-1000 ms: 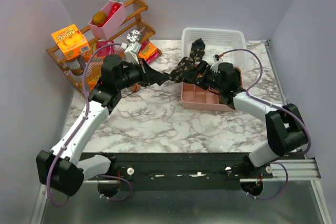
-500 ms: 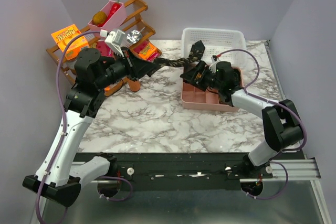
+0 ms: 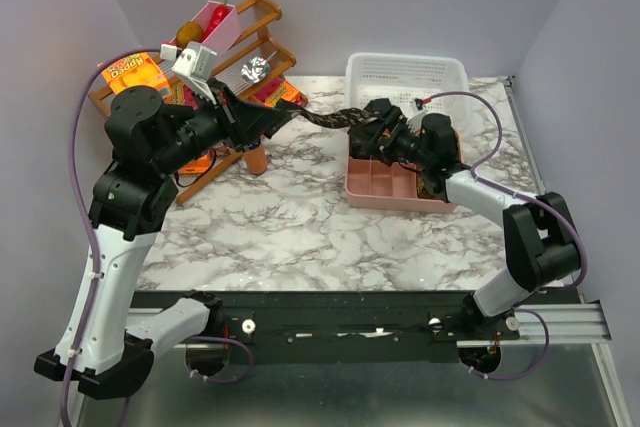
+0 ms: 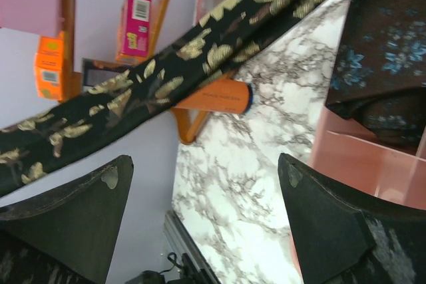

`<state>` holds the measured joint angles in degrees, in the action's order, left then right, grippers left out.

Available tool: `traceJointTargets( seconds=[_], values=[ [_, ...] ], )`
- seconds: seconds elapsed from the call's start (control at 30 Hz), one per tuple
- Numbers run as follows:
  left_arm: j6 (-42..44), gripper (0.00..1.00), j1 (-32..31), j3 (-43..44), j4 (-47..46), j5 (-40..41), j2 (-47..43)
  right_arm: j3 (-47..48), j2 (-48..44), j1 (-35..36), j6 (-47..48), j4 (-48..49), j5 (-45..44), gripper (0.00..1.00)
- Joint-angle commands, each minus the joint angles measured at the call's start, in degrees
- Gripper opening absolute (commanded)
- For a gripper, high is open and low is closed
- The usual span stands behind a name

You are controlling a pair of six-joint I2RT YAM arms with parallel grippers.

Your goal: Roll the ties

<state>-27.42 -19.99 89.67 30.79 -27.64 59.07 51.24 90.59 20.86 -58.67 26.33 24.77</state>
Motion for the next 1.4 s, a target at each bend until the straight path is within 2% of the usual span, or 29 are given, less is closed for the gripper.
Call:
traceJointTargets(
  seconds=[0.0,0.17,0.33,0.63,0.87,1.03,1.1,1.17,1.2,1.23,1.3,1.37],
  values=[
    [1.41,0.00,0.30,0.60,2.70,1.27,-2.46,0.35,3.01,-0.38,-5.48,7.50,1.60,0.96],
    [0.97,0.00,0.30,-1.68,2.18,2.41,-5.01,6.31,7.32,-0.30,-6.19,4.35,1.15,0.96],
    [1.14,0.00,0.30,-2.13,1.74,0.49,-6.77,10.01,13.11,-0.30,-8.99,6.01,0.89,0.95],
    [2.63,0.00,0.30,-3.09,2.00,-1.71,-9.50,14.40,17.95,-0.38,-12.16,7.60,-0.60,0.93],
    [2.98,0.00,0.21,-3.36,0.51,-7.60,-10.90,18.97,22.35,-0.38,-12.78,6.37,-2.10,0.89],
    [2.99,0.00,0.21,-4.50,-2.39,-14.79,-12.66,22.32,24.98,-0.47,-12.52,3.73,-2.27,0.84],
    [2.90,0.00,0.21,-4.68,-3.45,-15.95,-13.53,22.49,25.08,-0.47,-12.52,4.17,-2.45,0.73],
    [2.81,0.00,0.30,-4.94,-4.33,-17.01,-13.98,22.58,25.08,-0.56,-12.17,4.35,-2.89,0.58],
    [2.90,0.00,0.30,-4.94,-4.33,-17.45,-13.98,22.67,25.08,-0.56,-12.08,4.43,-3.06,0.45],
    [2.90,0.00,0.30,-4.85,-4.24,-17.45,-13.98,22.76,25.08,-0.73,-11.99,4.35,-3.33,0.17],
    [2.99,0.00,0.30,-5.03,-4.33,-17.10,-13.98,22.94,24.64,-1.00,-11.29,4.17,-3.68,0.06],
    [3.07,0.00,0.30,-5.64,-4.33,-16.14,-13.89,22.33,22.98,-1.61,-9.98,4.08,-4.47,0.04]
  ],
)
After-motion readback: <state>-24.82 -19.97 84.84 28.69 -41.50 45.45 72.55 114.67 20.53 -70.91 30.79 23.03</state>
